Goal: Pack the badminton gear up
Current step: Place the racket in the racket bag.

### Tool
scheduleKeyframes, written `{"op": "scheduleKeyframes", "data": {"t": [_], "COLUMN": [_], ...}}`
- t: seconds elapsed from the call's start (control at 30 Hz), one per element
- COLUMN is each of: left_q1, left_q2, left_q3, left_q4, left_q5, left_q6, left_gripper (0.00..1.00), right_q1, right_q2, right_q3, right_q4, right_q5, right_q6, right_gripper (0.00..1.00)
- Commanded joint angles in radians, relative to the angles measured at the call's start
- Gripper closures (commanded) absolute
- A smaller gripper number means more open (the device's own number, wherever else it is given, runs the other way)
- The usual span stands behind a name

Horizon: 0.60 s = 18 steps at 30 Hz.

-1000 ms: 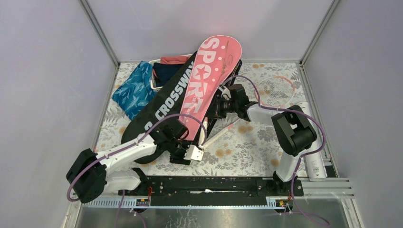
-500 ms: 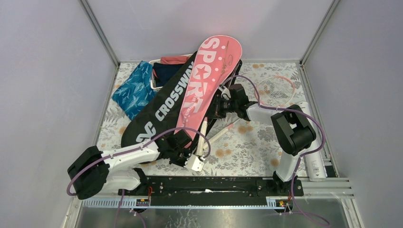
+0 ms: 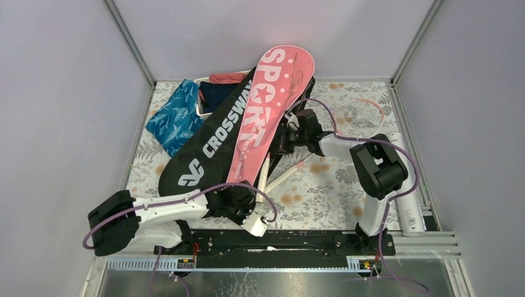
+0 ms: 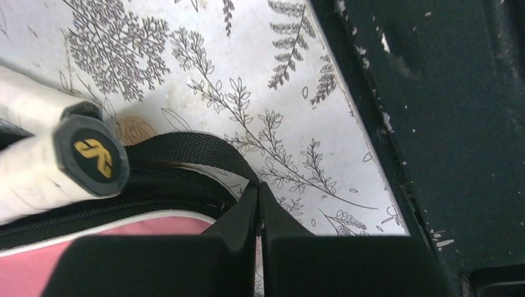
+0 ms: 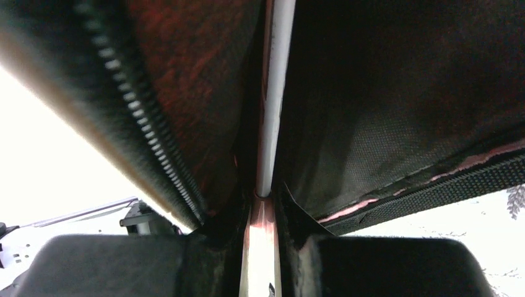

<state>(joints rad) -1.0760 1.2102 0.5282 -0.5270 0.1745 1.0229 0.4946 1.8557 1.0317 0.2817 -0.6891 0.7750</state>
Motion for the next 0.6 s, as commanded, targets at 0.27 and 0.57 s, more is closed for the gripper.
{"op": "scheduleKeyframes", "data": {"t": [0.27,0.57], "left_q1": [-0.044,-0.009], "left_q2": [-0.008,-0.070], "left_q3": [0.006,0.109], "left_q4": [-0.029,-0.160], "left_q5": [-0.013,-0.003], "left_q6": [-0.041,-0.082], "left_gripper": [0.42,0.25], "right_q1": [-0.008,-0.007], "right_q2": [0.049,0.036], "right_q3": [0.038,0.029], "right_q4": [0.118,0.115], "right_q5": [0.053,0.088], "right_q6": [0.002,0.021], "right_gripper": [1.00,1.00]}}
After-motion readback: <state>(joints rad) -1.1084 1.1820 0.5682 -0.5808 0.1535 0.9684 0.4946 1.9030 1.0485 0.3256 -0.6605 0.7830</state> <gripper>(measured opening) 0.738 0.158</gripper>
